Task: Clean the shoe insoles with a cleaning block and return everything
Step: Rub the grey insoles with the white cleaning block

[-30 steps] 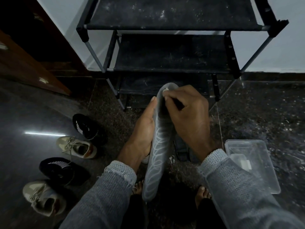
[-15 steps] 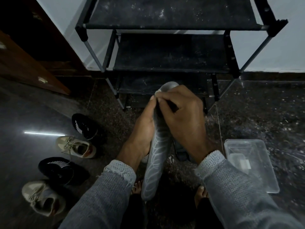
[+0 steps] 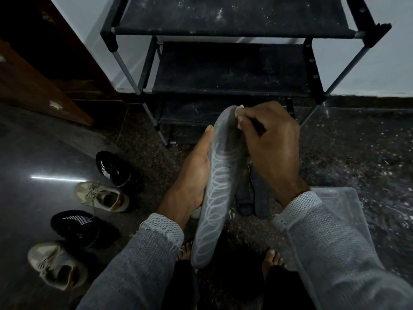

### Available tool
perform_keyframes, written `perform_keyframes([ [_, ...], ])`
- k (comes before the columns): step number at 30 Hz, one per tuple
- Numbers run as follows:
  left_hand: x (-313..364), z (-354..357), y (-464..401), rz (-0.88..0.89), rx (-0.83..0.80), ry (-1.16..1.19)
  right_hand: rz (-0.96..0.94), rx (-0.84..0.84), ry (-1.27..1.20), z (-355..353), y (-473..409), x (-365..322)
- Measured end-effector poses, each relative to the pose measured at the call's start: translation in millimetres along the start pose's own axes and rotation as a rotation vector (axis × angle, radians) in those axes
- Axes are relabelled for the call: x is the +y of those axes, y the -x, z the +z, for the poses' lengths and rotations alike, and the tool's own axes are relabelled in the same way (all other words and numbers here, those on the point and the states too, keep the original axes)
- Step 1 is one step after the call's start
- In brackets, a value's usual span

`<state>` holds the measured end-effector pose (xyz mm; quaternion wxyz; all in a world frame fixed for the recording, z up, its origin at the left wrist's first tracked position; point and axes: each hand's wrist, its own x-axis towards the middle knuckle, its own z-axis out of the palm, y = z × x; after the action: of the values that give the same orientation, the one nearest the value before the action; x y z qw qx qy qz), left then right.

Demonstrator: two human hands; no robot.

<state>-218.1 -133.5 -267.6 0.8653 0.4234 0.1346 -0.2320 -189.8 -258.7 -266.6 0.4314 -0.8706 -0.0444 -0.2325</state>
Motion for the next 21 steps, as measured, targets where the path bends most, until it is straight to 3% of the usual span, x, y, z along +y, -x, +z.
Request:
perform_keyframes([
  [5, -0.5, -5.2, -1.3, 0.017, 0.007, -0.039, -0.019, -0.014, 0.029, -1.1, 1.5, -2.0],
  [11, 4.2, -16.3, -6.0, 0.022, 0.025, 0.015, -0.033, -0.165, 0.103, 5.7, 14.5, 1.4],
  [21, -6.3, -10.8, -7.3, -0.01, -0.008, -0.081, -0.035, -0.007, 0.051, 0.8, 1.5, -4.8],
])
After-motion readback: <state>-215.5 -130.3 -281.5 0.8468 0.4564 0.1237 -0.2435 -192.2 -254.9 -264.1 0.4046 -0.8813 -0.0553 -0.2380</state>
